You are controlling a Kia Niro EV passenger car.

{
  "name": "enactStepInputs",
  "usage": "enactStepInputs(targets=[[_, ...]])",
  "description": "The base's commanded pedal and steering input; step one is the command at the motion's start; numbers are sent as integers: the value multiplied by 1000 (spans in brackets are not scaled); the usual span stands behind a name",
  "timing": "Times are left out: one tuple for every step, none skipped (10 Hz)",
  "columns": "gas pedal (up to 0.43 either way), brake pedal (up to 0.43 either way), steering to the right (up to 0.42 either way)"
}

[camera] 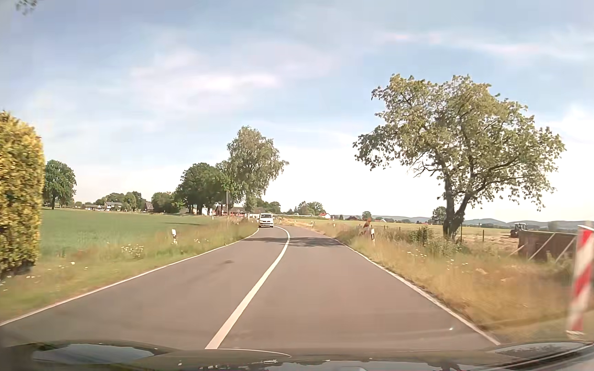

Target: Follow the waypoints while adhering to traffic rules and regulations

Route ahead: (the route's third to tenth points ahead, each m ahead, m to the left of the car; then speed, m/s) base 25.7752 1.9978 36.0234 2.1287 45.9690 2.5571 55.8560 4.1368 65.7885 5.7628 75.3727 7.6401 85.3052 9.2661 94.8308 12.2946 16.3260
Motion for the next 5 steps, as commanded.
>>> enactStepInputs(targets=[[79, 0, -8], [79, 0, -8], [79, 0, -8], [67, 0, -9], [67, 0, -9]])
